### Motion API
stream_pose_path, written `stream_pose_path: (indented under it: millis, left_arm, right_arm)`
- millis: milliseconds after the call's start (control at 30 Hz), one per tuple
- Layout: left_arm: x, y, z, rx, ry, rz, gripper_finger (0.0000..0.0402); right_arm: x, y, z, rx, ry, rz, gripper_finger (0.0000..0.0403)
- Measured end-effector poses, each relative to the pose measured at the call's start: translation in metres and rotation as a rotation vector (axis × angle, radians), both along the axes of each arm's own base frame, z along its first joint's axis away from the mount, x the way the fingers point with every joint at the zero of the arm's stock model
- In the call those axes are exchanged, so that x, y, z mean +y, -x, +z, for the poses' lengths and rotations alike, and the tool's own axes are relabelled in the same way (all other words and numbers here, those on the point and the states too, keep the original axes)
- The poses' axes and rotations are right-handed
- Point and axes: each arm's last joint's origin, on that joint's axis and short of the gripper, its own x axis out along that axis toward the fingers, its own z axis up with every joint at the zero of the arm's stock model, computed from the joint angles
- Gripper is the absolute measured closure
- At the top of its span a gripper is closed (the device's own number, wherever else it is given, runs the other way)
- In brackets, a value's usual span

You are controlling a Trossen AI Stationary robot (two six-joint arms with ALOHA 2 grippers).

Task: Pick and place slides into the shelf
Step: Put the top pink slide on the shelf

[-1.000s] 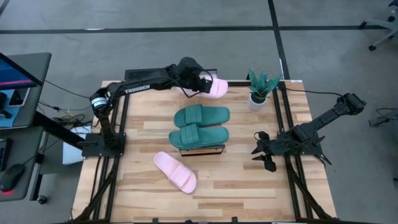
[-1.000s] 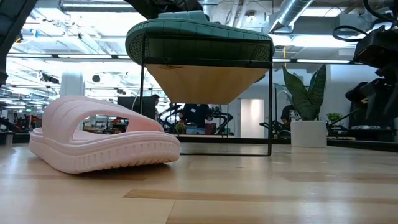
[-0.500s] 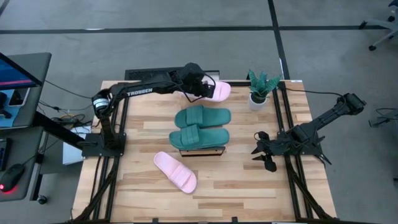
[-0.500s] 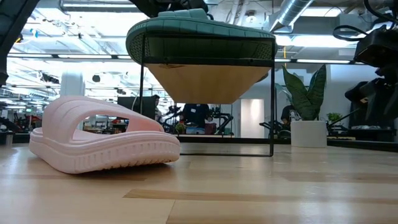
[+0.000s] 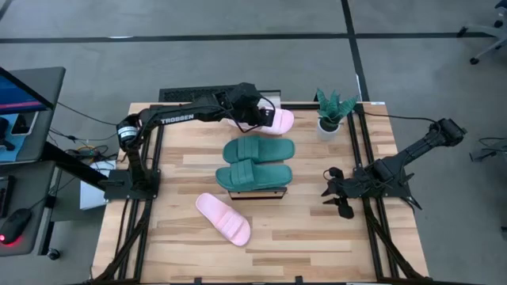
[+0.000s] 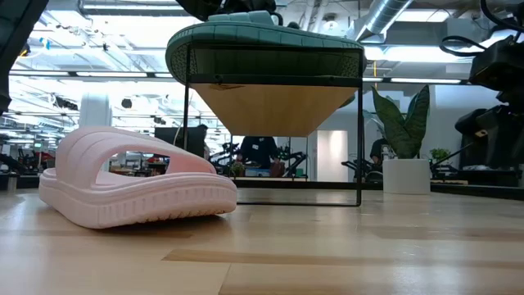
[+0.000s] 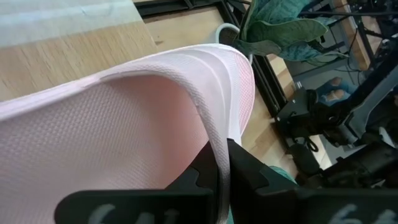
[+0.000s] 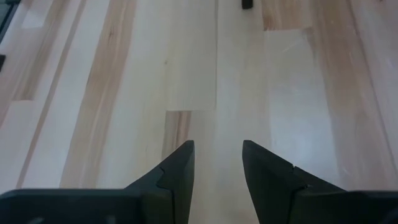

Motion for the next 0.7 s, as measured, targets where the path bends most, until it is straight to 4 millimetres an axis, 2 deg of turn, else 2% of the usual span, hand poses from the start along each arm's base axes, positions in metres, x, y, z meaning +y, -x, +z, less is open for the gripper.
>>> stream_pose_path:
  millis: [267,467,700]
  left_arm:
    - [-0.008,-0.001,0.019,0.018,-0.018,0.028,0.0401]
    - [-0.008,0.002,0.016,0.076,-0.015,0.055,0.0401]
    - [-0.006,-0.003,0.008,0.080,0.008,0.046,0.0401]
  right_arm:
    - [0.000,0.002,-0.002,0.026,0.009,0.034,0.0274]
    - [-0.001,0.003,-0.002,0.040,0.014,0.039,0.0274]
    - [0.001,0.004,-0.003,0.064,-0.021,0.071,0.0274]
